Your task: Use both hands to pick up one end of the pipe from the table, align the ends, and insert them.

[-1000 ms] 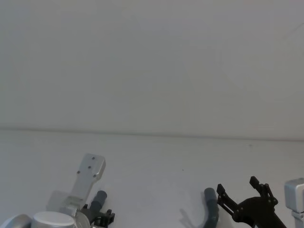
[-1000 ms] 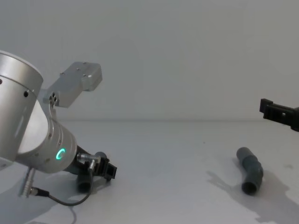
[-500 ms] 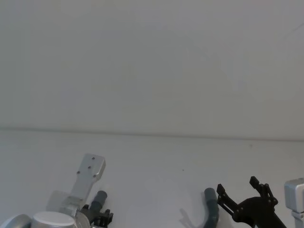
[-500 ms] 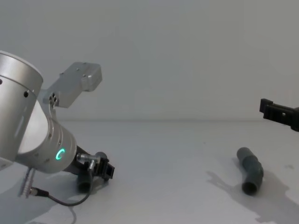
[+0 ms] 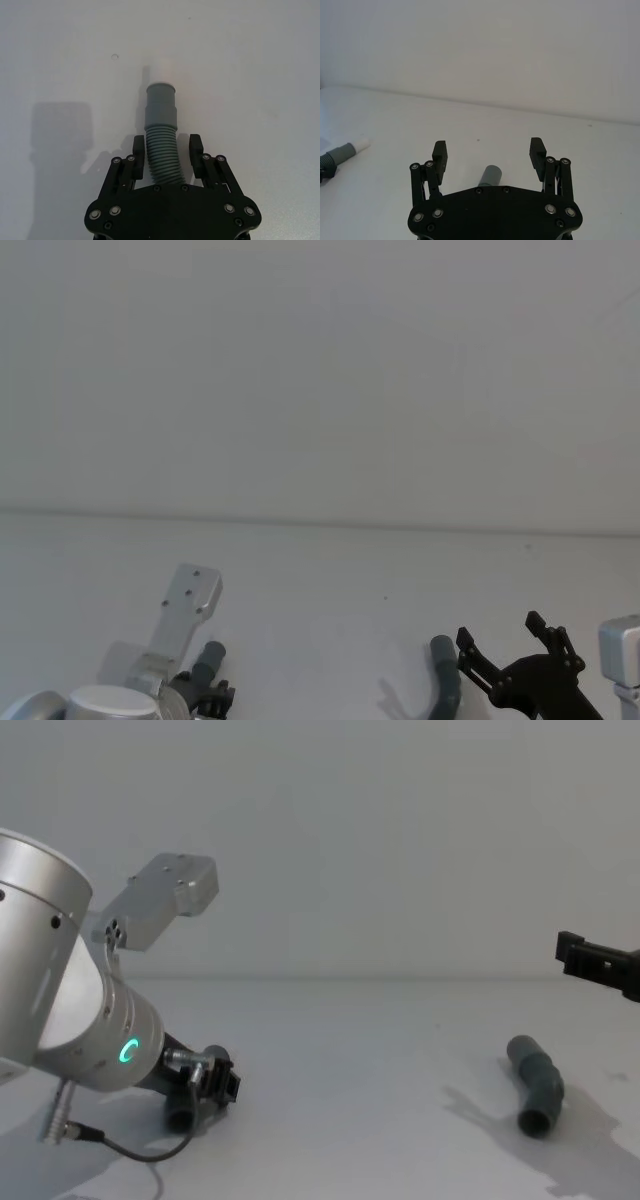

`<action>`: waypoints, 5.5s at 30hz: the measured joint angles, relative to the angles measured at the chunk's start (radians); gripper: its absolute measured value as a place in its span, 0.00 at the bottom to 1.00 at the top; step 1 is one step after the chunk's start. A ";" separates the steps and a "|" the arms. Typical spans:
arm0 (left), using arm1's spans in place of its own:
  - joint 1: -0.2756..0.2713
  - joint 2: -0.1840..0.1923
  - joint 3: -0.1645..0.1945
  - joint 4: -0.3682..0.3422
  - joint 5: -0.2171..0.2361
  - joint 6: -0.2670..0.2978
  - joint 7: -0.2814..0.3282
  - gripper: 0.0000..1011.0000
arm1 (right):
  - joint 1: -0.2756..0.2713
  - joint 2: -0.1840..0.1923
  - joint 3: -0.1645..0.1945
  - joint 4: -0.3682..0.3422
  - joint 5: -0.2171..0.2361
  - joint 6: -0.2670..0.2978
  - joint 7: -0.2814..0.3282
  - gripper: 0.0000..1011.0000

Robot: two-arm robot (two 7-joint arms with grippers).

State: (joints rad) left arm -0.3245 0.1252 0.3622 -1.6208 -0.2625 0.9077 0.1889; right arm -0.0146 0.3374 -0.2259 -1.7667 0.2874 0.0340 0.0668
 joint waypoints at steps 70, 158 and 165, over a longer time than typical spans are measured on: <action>0.000 0.000 0.000 0.000 0.000 0.000 0.000 0.30 | 0.174 -0.067 -0.098 -0.041 -0.104 0.703 -0.149 0.99; 0.000 0.000 0.000 0.000 0.000 0.000 0.000 0.30 | 0.277 -0.340 -0.048 0.124 -0.181 0.933 -0.296 0.99; 0.000 0.000 0.000 0.000 0.000 0.000 0.000 0.30 | 0.288 -0.351 -0.039 0.146 -0.185 0.926 -0.298 0.99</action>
State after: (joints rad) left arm -0.3246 0.1252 0.3623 -1.6208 -0.2626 0.9075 0.1888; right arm 0.2734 -0.0131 -0.2650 -1.6210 0.1026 0.9601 -0.2314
